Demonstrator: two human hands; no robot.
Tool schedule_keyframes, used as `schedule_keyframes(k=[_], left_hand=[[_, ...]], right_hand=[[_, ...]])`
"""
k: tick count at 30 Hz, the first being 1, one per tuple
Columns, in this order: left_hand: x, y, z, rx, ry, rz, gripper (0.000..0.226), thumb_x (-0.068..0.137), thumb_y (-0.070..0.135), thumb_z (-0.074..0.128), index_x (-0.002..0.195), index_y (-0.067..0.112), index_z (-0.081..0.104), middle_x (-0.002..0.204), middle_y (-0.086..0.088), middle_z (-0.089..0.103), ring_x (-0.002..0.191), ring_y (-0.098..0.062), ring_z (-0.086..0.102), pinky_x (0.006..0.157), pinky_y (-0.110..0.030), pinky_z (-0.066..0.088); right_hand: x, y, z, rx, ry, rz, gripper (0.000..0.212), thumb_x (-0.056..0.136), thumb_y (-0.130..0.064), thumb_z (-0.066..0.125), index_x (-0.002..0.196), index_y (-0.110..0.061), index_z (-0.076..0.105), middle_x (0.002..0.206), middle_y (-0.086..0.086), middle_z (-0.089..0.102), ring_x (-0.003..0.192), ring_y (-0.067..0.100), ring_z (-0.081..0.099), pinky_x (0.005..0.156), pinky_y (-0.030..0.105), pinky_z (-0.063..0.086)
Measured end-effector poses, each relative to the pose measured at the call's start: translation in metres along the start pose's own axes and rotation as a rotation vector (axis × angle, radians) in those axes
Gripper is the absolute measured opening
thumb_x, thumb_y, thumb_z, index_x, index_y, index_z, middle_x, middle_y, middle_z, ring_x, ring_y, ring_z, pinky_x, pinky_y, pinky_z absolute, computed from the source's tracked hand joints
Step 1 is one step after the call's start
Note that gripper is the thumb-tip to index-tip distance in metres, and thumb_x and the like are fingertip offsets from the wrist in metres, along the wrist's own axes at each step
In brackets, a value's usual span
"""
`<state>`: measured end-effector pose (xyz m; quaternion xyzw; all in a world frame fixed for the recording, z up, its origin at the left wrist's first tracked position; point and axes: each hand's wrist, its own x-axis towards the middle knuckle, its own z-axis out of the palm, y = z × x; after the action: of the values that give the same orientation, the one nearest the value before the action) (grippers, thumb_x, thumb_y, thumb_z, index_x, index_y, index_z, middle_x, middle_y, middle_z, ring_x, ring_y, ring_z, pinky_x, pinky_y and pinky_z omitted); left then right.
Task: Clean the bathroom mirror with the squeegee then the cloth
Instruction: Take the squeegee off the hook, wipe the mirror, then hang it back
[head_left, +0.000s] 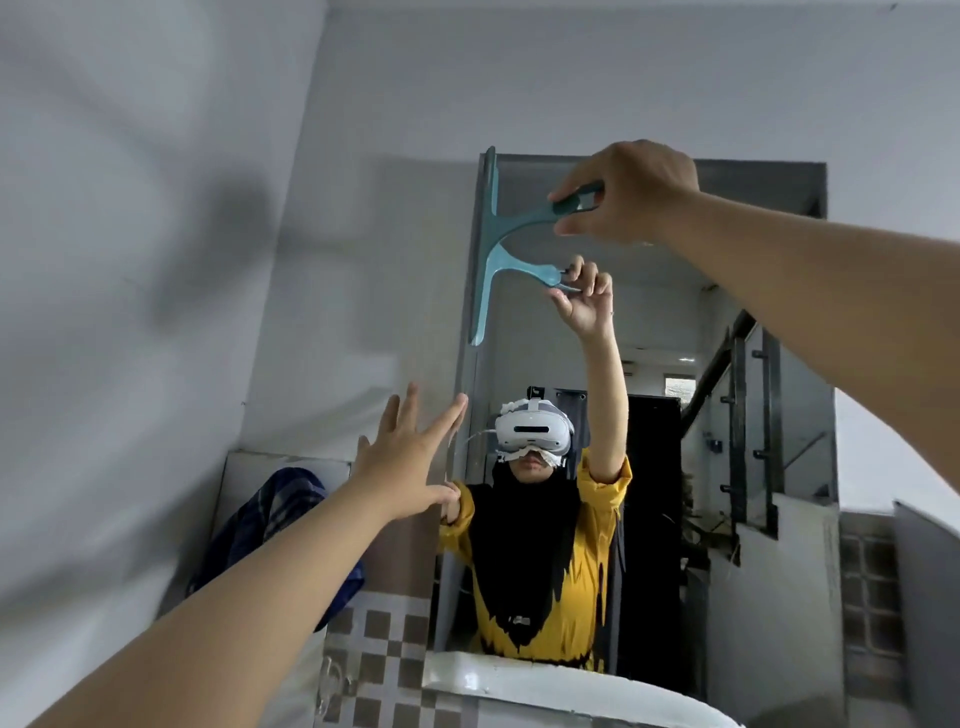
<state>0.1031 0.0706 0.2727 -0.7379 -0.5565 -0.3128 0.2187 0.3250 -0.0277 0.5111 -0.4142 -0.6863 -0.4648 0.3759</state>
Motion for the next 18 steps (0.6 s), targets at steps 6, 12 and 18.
schedule_keyframes(k=[6, 12, 18], left_hand=[[0.001, -0.003, 0.011, -0.070, 0.003, -0.016, 0.113, 0.077, 0.044, 0.069, 0.130, 0.059, -0.029, 0.154, -0.009, -0.026, 0.143, -0.038, -0.012, 0.104, -0.066, 0.030], [0.001, -0.004, 0.011, -0.081, 0.021, -0.004, 0.112, 0.076, 0.044, 0.069, 0.130, 0.059, -0.028, 0.155, -0.008, -0.025, 0.142, -0.037, -0.012, 0.102, -0.062, 0.037], [0.000, -0.005, 0.011, -0.083, 0.034, -0.008, 0.113, 0.077, 0.041, 0.070, 0.128, 0.060, -0.029, 0.155, -0.008, -0.025, 0.142, -0.039, -0.011, 0.098, -0.053, 0.046]], right_hand=[[0.011, 0.003, 0.005, 0.003, -0.016, -0.025, 0.035, 0.081, -0.050, 0.069, 0.114, -0.040, 0.067, 0.088, -0.016, 0.053, 0.088, 0.012, 0.047, 0.069, 0.029, 0.034], [0.011, 0.006, 0.008, -0.014, -0.031, -0.049, 0.034, 0.082, -0.048, 0.068, 0.115, -0.038, 0.067, 0.088, -0.014, 0.052, 0.086, 0.014, 0.047, 0.067, 0.028, 0.033], [0.001, 0.034, -0.002, -0.013, -0.041, -0.018, 0.036, 0.079, -0.050, 0.071, 0.112, -0.037, 0.068, 0.090, -0.010, 0.055, 0.086, 0.017, 0.051, 0.069, 0.031, 0.038]])
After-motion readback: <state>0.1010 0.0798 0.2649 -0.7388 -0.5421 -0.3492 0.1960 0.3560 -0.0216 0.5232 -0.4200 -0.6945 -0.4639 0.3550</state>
